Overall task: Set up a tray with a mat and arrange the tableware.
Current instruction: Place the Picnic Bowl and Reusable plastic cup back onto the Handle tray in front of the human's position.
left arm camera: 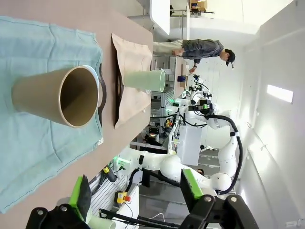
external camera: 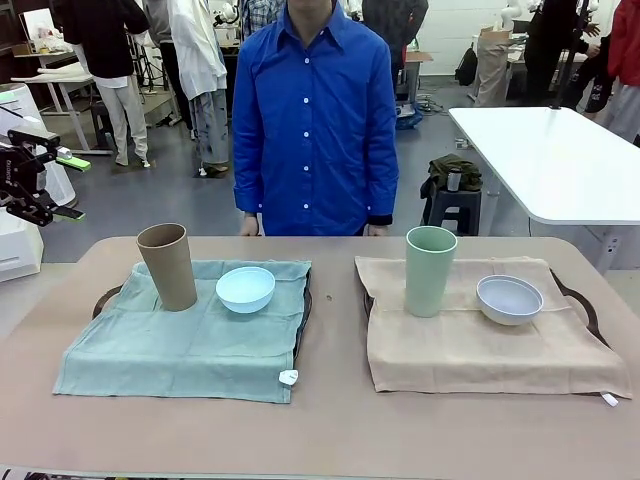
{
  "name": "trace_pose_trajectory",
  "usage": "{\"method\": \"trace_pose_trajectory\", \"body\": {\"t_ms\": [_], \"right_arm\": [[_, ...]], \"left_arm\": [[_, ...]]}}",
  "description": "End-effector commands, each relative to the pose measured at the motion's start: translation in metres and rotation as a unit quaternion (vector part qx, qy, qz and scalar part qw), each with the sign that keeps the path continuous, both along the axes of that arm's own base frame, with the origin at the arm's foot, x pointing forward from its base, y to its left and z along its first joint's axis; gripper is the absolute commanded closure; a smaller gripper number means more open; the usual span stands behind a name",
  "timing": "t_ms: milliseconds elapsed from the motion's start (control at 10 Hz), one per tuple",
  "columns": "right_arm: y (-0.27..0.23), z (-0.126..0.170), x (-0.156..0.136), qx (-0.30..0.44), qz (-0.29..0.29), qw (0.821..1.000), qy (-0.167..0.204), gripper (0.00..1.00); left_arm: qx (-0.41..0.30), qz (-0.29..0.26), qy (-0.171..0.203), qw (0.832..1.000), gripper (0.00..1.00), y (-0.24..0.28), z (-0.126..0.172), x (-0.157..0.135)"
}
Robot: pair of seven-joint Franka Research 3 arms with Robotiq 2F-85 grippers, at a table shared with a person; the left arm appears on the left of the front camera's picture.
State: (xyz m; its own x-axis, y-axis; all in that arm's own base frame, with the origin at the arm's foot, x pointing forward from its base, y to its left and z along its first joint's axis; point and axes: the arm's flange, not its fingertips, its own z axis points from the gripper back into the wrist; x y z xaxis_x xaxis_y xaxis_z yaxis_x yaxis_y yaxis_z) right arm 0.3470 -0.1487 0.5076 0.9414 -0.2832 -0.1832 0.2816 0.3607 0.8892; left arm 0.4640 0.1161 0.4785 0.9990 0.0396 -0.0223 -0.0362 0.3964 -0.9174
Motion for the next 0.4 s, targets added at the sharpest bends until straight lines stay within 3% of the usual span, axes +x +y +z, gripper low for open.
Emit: {"method": "trace_pose_trajectory", "body": {"t_ms": [0, 300], "right_arm": [[-0.0024, -0.0002, -0.0016, 0.01, 0.002, 1.0, 0.0, 0.0], [-0.0024, -0.0002, -0.0016, 0.01, 0.002, 1.0, 0.0, 0.0]], "left_arm": [[-0.01, 0.003, 0.002, 1.0, 0.0, 0.0002, 0.0015, 0.0], [-0.01, 0.003, 0.002, 1.0, 0.0, 0.0002, 0.0015, 0.0]]}}
